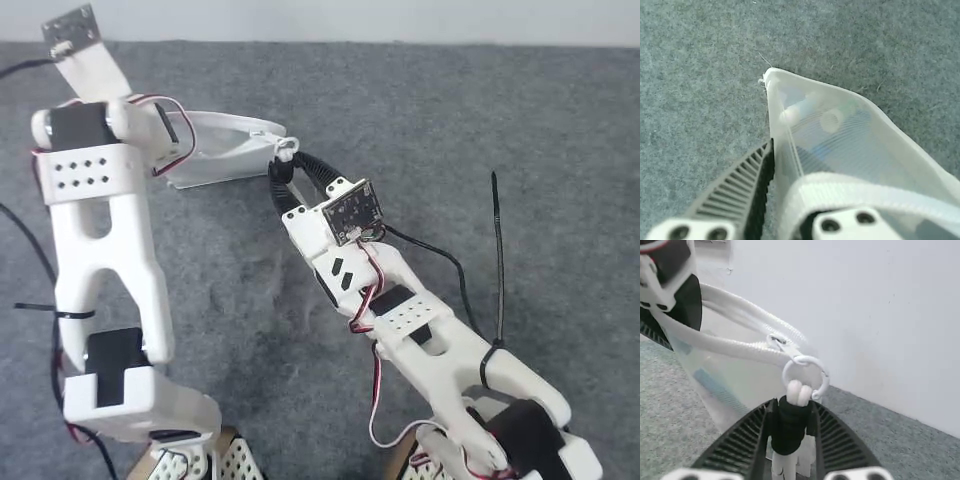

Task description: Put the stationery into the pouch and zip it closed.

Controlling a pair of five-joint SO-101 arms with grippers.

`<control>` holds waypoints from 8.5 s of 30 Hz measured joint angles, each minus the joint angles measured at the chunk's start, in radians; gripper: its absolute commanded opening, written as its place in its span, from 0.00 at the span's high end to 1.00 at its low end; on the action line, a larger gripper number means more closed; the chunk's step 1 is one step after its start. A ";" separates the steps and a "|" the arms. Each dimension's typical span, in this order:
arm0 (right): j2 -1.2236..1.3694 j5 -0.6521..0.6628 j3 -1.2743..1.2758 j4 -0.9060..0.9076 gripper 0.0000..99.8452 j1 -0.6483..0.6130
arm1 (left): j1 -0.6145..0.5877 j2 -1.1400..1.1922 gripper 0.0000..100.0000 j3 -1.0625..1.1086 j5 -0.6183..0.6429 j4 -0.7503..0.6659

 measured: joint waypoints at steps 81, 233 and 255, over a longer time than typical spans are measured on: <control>-1.030 0.255 0.279 1.168 0.99 -0.170 | 0.539 -0.506 0.76 0.321 -0.324 0.035; -1.488 0.003 0.350 0.968 0.99 0.262 | 0.741 -1.545 0.99 1.597 -0.812 -0.850; -1.490 0.000 0.348 0.898 0.99 0.390 | 0.732 -1.553 0.99 1.597 -0.807 -0.842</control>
